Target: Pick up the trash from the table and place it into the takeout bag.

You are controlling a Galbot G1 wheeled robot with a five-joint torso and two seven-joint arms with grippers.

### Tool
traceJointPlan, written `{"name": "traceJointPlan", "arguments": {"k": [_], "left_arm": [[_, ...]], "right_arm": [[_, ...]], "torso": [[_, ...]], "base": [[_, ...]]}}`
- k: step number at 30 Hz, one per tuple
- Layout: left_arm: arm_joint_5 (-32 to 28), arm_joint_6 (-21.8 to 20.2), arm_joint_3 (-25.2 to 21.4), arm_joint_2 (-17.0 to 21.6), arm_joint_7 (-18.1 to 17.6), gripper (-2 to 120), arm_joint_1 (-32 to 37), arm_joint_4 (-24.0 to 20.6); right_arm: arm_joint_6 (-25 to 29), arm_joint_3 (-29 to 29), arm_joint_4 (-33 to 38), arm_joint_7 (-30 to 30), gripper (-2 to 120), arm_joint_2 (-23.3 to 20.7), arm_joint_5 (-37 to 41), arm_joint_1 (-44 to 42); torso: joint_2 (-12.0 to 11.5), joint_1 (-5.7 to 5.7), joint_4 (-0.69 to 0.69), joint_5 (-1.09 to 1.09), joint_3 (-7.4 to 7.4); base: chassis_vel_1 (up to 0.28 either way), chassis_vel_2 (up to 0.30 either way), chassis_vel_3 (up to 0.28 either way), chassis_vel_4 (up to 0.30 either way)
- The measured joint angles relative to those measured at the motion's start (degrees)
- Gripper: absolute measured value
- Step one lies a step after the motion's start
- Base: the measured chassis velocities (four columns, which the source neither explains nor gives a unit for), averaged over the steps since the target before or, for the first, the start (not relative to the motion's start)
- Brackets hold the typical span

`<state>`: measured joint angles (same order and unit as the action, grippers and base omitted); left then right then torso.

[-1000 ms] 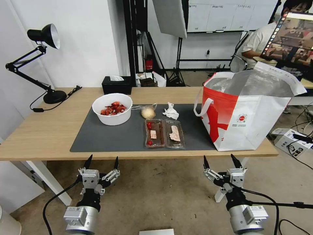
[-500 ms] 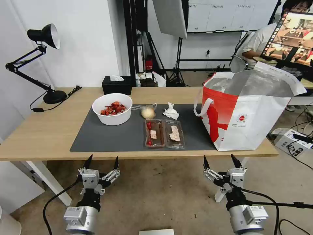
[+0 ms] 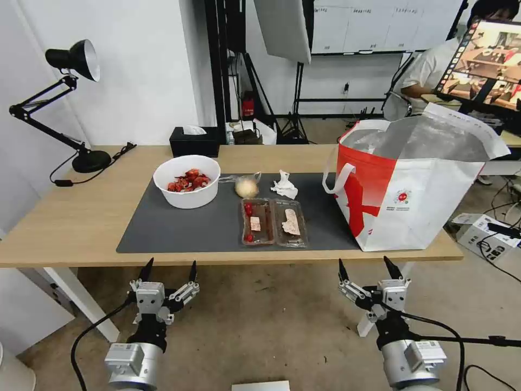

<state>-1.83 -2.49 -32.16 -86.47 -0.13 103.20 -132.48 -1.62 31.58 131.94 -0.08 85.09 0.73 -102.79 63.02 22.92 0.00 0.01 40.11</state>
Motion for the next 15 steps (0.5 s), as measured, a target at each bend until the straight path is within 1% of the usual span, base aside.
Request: {"name": "traceJointPlan", "arguments": {"k": [1,2,3,4,5,6,7,9,10,11,12,13,15], "left_arm": [[0.4,0.5,0.1,0.1,0.0,100,0.0,0.1],[-0.1,0.1,0.1,0.1,0.1,100,0.0,0.1],[-2.5,-2.5,-0.7,-0.6,0.0,100,0.1,-0.7],[-2.5,-2.5,-0.7,-0.6,0.0,100,0.1,-0.7],[-5.3,-5.8,-1.5,-1.5,-0.1,100,0.2,-1.7],[-8.6,-9.6,-2.6,-2.5,-0.2,100,0.4,-2.9],[-8.6,-9.6,-2.6,-2.5,-0.2,100,0.4,-2.9],[-13.6,-15.4,-4.1,-3.9,-0.5,100,0.6,-4.6],[-13.6,-15.4,-4.1,-3.9,-0.5,100,0.6,-4.6],[-15.5,-17.7,-4.7,-4.5,-0.5,100,0.7,-5.2],[-16.0,-18.7,-4.7,-4.8,-0.5,100,0.7,-5.3],[-16.0,-18.7,-4.7,-4.8,-0.5,100,0.7,-5.3],[-16.2,-19.2,-4.7,-4.9,-0.2,100,0.7,-5.3]], "right_arm": [[-1.9,0.1,0.3,-0.3,100,-0.9,0.9,0.5],[-3.3,0.3,0.6,-0.5,100,-2.2,1.6,1.0],[-2.1,0.2,0.4,-0.4,100,-2.0,1.1,0.8],[-2.1,0.2,0.4,-0.4,100,-2.0,1.1,0.8],[-3.7,0.2,0.6,-0.6,100,-2.7,2.0,1.2],[-6.8,0.4,0.9,-1.0,100,-4.1,3.5,2.0],[-6.8,0.4,0.9,-1.0,100,-4.1,3.5,2.0],[-12.2,0.7,1.7,-1.9,100,-6.6,6.3,3.5],[-12.2,0.7,1.7,-1.9,100,-6.6,6.3,3.5],[-14.5,0.9,2.0,-2.2,100,-7.7,7.4,4.1],[-16.6,1.0,2.3,-2.6,100,-8.7,8.5,4.7],[-16.6,1.0,2.3,-2.6,100,-8.7,8.5,4.7],[-21.3,1.3,2.9,-3.3,100,-11.0,10.9,5.9]], "torso": [[0.0,0.0,0.0,0.0,0.0],[0.0,0.0,0.03,-0.02,0.0],[0.0,0.0,-0.01,0.01,0.0],[0.0,0.0,-0.01,0.01,0.0],[0.0,0.0,0.0,-0.01,0.0],[0.0,0.0,0.01,0.0,0.0],[0.0,0.0,0.01,0.0,0.0],[0.0,0.0,0.0,0.0,0.0],[0.0,0.0,0.0,0.0,0.0],[0.0,0.0,0.01,0.01,0.0],[0.0,0.0,0.01,0.01,0.0],[0.0,0.0,0.01,0.01,0.0],[0.0,0.0,0.0,0.0,0.0]], "base": [[0.0,0.0,0.0,0.0],[0.0,0.0,0.0,0.0],[0.0,0.0,0.0,0.0],[0.0,0.0,0.0,0.0],[0.0,0.0,0.0,0.0],[0.0,0.0,0.0,0.0],[0.0,0.0,0.0,0.0],[0.0,0.0,0.0,0.0],[0.0,0.0,0.0,0.0],[0.0,0.0,0.0,0.0],[0.0,0.0,0.0,0.0],[0.0,0.0,0.0,0.0],[0.0,0.0,0.0,0.0]]}}
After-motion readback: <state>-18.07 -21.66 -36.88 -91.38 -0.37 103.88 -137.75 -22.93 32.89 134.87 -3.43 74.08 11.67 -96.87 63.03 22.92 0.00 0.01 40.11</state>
